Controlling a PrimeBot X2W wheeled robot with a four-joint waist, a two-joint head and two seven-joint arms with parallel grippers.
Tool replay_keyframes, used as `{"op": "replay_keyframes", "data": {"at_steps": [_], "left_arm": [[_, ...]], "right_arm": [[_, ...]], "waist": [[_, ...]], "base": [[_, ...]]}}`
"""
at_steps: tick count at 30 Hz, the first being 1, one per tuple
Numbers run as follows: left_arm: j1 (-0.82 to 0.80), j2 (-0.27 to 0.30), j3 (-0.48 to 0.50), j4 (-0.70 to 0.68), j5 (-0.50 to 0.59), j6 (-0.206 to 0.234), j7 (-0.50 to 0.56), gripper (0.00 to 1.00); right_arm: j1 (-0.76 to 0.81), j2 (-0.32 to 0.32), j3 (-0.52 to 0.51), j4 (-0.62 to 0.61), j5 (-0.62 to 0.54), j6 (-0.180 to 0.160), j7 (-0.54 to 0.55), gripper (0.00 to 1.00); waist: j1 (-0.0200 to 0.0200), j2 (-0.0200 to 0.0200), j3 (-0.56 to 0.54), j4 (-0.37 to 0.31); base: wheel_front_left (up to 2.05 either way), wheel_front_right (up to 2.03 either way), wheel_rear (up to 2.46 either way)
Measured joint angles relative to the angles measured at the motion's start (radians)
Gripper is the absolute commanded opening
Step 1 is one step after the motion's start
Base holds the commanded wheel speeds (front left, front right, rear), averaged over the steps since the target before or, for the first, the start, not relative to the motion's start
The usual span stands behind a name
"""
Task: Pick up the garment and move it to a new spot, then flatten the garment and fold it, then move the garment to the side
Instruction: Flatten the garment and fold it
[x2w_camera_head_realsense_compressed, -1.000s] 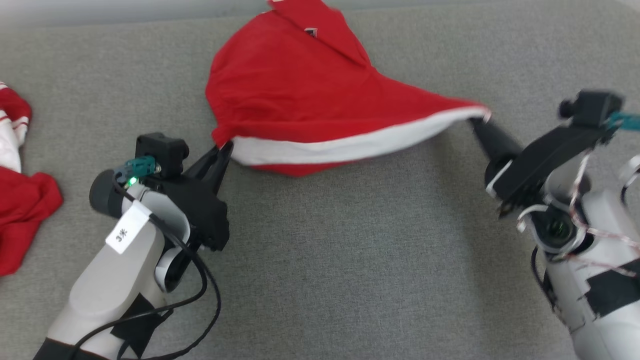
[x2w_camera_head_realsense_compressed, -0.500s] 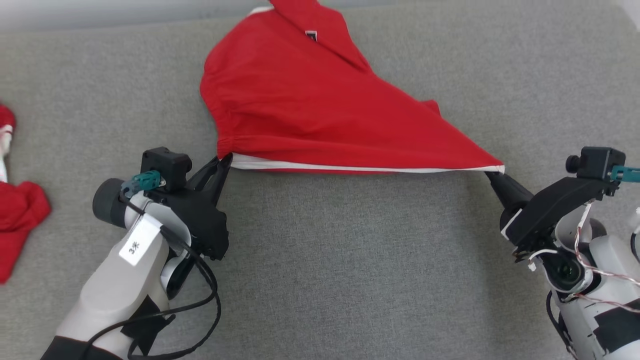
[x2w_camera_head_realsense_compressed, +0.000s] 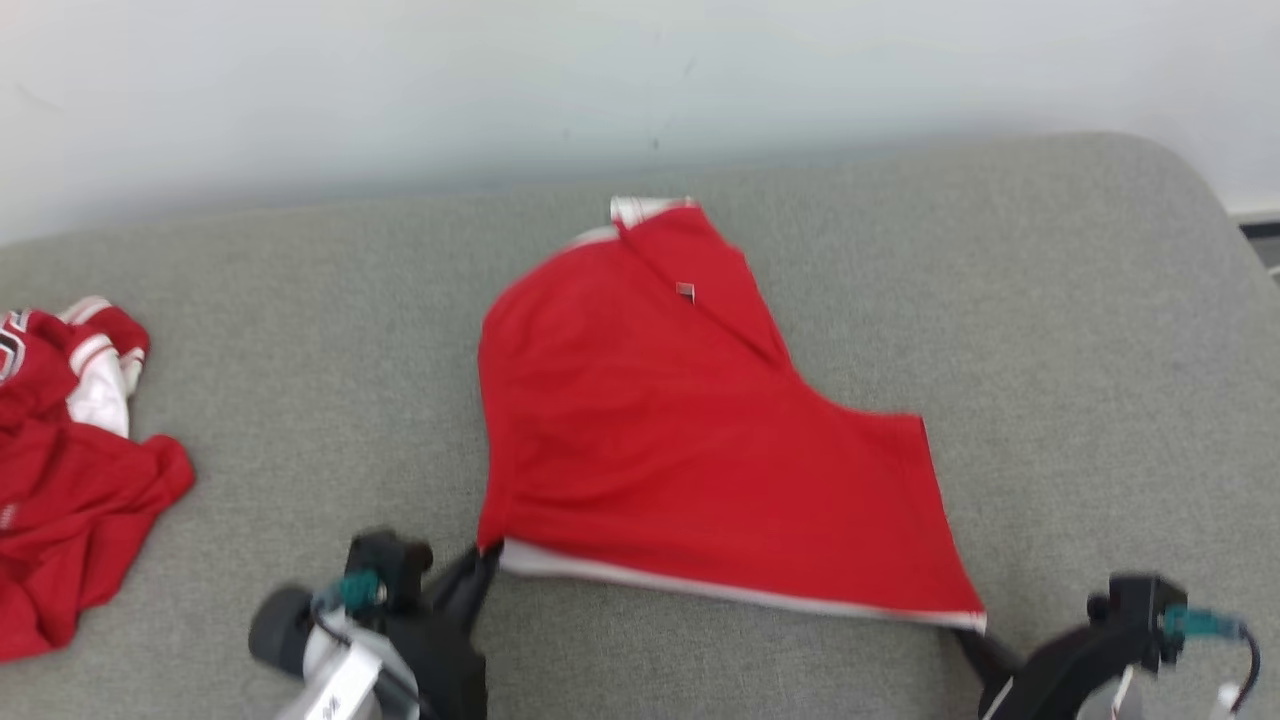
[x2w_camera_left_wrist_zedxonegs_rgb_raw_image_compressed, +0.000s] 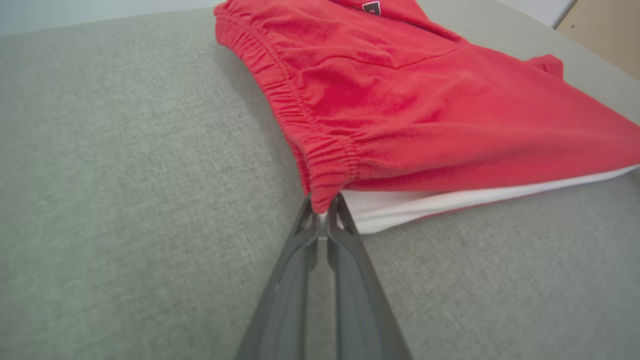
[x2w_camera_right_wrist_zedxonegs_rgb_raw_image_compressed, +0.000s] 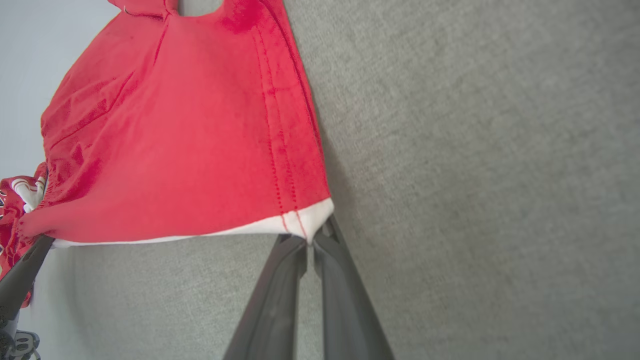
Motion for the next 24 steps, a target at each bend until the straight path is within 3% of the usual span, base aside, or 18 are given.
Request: {"op": "replay_keyframes", "data": {"at_steps": [6,12,24], "left_arm": [[0.123,-0.001,0.001,-0.009,-0.015,0.001,-0.017,0.0],[0.166,0.001,0.007,-0.039,-0.041,0.013,-0.026,0.0],[0.169,0.015,0.008,-0.105,-0.041,0.023,-0.031,0.0]], "right_arm": [[0.131,0.031,-0.007,-0.05,0.01,-0.029,-0.024,0.0],[0.153,0.031,-0.005,-0.113,0.004,-0.043,-0.033,0.0],[0.185,0.026,-0.003,-0.235,0.007,-0.061,-0.012,0.0]], "waist": [[-0.0001,-0.0001,-0.082,0.009],[0.0,-0.0001,-0.134,0.021],[0.0003,0.0,-0.111,0.043]], "base": [[0.0,0.0,0.0],[0.0,0.0,0.0],[0.0,0.0,0.0]]}}
